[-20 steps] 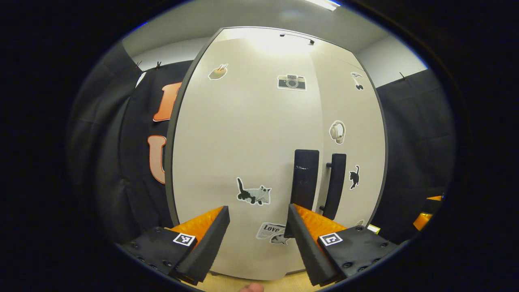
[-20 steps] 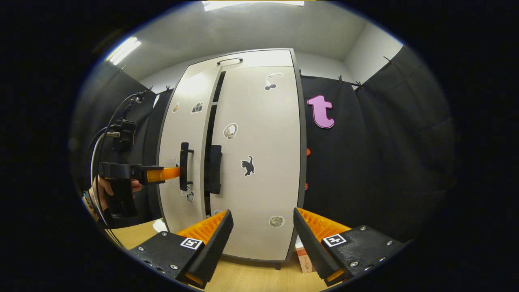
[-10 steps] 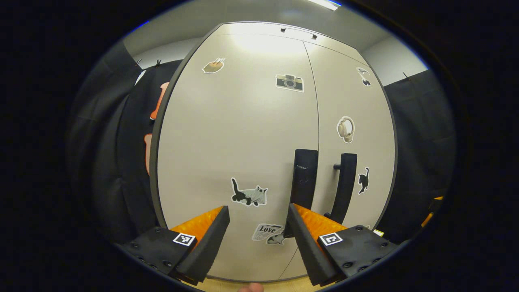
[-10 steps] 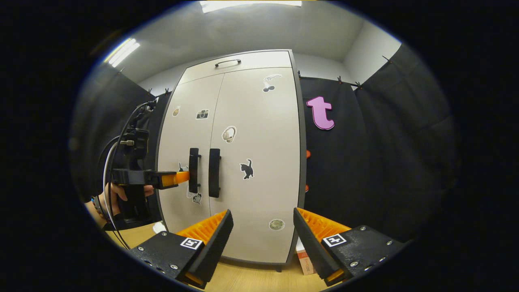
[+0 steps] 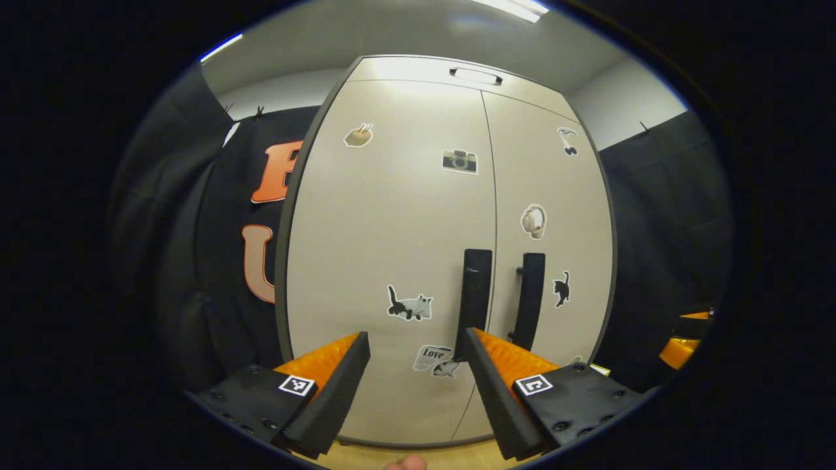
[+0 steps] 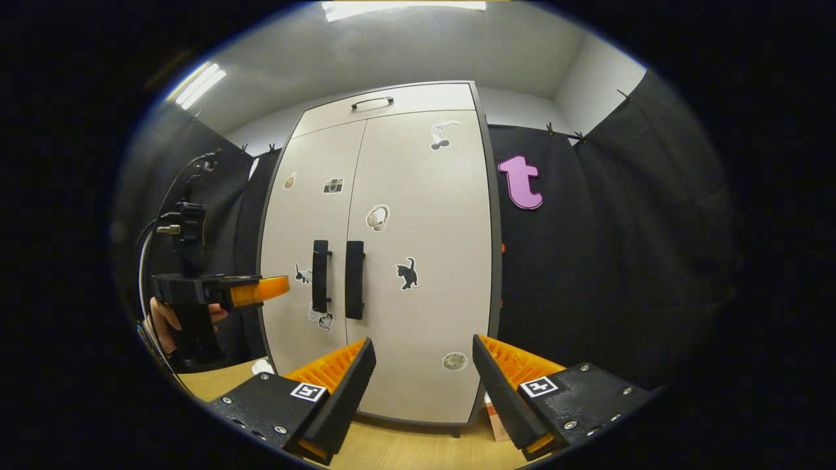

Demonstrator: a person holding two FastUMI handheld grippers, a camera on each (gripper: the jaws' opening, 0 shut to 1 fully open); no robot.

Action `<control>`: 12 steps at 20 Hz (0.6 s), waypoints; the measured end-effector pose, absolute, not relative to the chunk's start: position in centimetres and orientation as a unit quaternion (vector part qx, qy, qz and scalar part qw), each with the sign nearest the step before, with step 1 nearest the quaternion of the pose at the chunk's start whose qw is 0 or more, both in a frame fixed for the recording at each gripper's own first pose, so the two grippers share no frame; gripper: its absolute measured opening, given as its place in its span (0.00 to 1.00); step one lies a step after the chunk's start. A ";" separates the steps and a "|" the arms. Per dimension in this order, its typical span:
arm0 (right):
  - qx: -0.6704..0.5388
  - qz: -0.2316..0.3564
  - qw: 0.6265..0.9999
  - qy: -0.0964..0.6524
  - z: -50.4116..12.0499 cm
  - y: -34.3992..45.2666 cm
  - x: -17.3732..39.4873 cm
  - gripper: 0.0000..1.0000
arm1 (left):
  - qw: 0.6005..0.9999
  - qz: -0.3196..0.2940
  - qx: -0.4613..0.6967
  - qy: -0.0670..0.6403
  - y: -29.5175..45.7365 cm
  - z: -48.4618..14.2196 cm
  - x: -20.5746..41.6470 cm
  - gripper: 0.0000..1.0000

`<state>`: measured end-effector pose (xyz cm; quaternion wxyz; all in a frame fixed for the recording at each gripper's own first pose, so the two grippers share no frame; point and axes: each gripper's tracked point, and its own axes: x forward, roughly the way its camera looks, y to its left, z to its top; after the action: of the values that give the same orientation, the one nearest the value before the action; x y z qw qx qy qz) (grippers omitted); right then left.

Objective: Grab one shoe with the right hand and put it into the shoe cabinet, grab the other shoe with the left hand and put it into the shoe cabinet; then close the right door with the right hand and the left door with the left hand.

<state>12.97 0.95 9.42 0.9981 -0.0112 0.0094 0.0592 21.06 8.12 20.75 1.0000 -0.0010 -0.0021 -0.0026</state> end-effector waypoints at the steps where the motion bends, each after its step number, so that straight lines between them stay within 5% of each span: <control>1: -0.009 0.060 0.998 0.009 9.5 1.2 12.8 0.92 | 1.000 -0.005 0.005 -0.006 7.9 20.8 20.0 0.96; 12: 0.001 0.076 0.997 -0.006 9.8 3.0 9.8 0.92 | 1.000 -0.001 -0.001 -0.009 8.3 19.1 12.0 0.96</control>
<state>9.83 3.01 9.81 0.9971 0.0013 -0.0064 0.0762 12.00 8.27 19.08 1.0000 -0.0007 -0.0091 -0.0011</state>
